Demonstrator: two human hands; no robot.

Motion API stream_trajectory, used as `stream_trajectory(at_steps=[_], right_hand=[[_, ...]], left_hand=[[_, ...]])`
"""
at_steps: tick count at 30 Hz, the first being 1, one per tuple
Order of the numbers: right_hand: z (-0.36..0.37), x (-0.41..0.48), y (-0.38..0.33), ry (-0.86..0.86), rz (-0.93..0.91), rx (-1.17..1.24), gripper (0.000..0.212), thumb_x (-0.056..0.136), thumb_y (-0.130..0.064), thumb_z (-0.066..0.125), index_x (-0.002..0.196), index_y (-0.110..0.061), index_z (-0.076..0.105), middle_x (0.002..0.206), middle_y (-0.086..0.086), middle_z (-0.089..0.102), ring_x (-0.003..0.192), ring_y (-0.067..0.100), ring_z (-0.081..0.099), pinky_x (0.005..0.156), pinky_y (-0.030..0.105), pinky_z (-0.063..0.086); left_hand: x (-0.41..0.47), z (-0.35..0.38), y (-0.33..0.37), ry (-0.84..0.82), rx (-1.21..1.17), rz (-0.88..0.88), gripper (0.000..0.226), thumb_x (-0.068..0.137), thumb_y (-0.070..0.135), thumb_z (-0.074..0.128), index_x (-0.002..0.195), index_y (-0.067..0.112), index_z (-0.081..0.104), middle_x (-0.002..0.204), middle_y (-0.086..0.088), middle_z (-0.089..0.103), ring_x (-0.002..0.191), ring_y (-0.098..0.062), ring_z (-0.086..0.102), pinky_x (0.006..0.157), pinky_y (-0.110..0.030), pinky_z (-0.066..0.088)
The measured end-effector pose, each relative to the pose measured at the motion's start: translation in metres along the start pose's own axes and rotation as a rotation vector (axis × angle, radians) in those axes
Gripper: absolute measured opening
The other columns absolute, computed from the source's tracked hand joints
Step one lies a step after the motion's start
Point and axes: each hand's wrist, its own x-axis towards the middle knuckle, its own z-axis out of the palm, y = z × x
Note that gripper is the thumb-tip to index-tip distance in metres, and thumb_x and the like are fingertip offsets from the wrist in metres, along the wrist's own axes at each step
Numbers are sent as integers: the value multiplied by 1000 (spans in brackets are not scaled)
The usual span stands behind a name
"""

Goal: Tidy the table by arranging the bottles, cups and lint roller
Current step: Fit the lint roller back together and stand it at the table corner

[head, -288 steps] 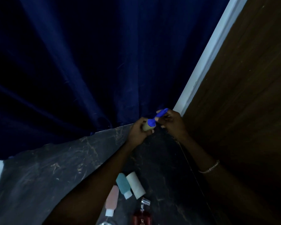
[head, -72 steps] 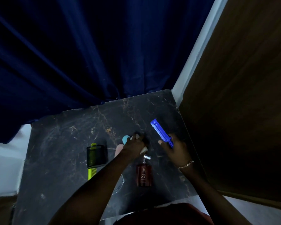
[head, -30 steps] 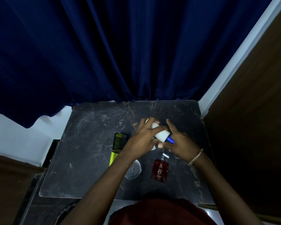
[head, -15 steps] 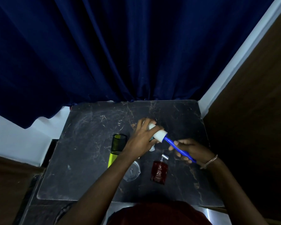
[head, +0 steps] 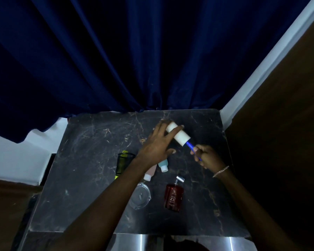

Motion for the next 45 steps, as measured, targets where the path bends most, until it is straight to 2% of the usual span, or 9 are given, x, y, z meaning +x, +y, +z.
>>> stream_trajectory(at_steps=[5,9,11,13,15,17,31,37,45], right_hand=[[-15,63,22,221,162,8,31,103,-10,41,75,-10,54,57,7,42,26,2,40,32,12,27],[-32,104,34,306,244,-8,39,104,-13,39,67,-17,49,62,6,44,52,16,40,51,25,29],[-43,115,33,298,237,-104,31,104,-11,38,81,-17,57,78,8,53,70,20,52,62,21,40],[-54,124,33,314,226,-254,28,105,-11,37,115,-3,63,109,21,62,103,30,61,90,33,51],[-63,130,32,388,212,-363,35,105,-11,38,133,5,53,129,27,59,121,38,57,107,46,42],[-67,134,32,410,185,-428,38,105,-9,38,138,6,47,134,28,55,126,39,53,112,47,37],[-59,130,26,409,191,-444,40,106,-23,40,129,4,59,128,26,61,121,38,57,105,43,43],[-17,119,14,275,128,-468,38,105,-17,44,117,12,66,120,33,64,113,42,63,92,41,48],[0,109,9,263,145,-535,42,106,-23,42,119,10,64,122,31,64,115,42,62,93,44,49]], left_hand=[[0,9,-31,-29,48,-94,88,94,63,58,158,47,1,170,-4,7,159,-35,5,121,-65,29],[-5,20,-55,-71,150,-173,90,90,81,39,160,45,-5,173,-4,0,160,-32,-1,123,-59,16],[-6,22,-62,-94,169,-209,91,89,84,35,160,44,-6,174,-3,-2,160,-31,-3,124,-57,13],[-5,23,-67,-118,163,-230,92,89,86,33,160,43,-6,174,-3,-3,160,-31,-5,124,-57,11],[-3,23,-68,-118,170,-230,92,89,86,33,161,41,-3,174,-5,0,160,-32,-3,125,-57,13],[-3,22,-67,-115,184,-232,90,90,85,33,161,40,0,174,-7,3,160,-32,1,125,-58,16],[-1,26,-53,-173,143,-249,84,94,76,39,161,37,5,173,-6,9,160,-31,7,127,-58,21],[-6,25,-54,-143,165,-255,82,95,77,37,161,36,8,172,-6,14,160,-31,12,126,-58,24],[-13,29,-52,-143,164,-257,80,94,77,36,158,35,15,170,-7,21,158,-32,19,124,-58,29]])
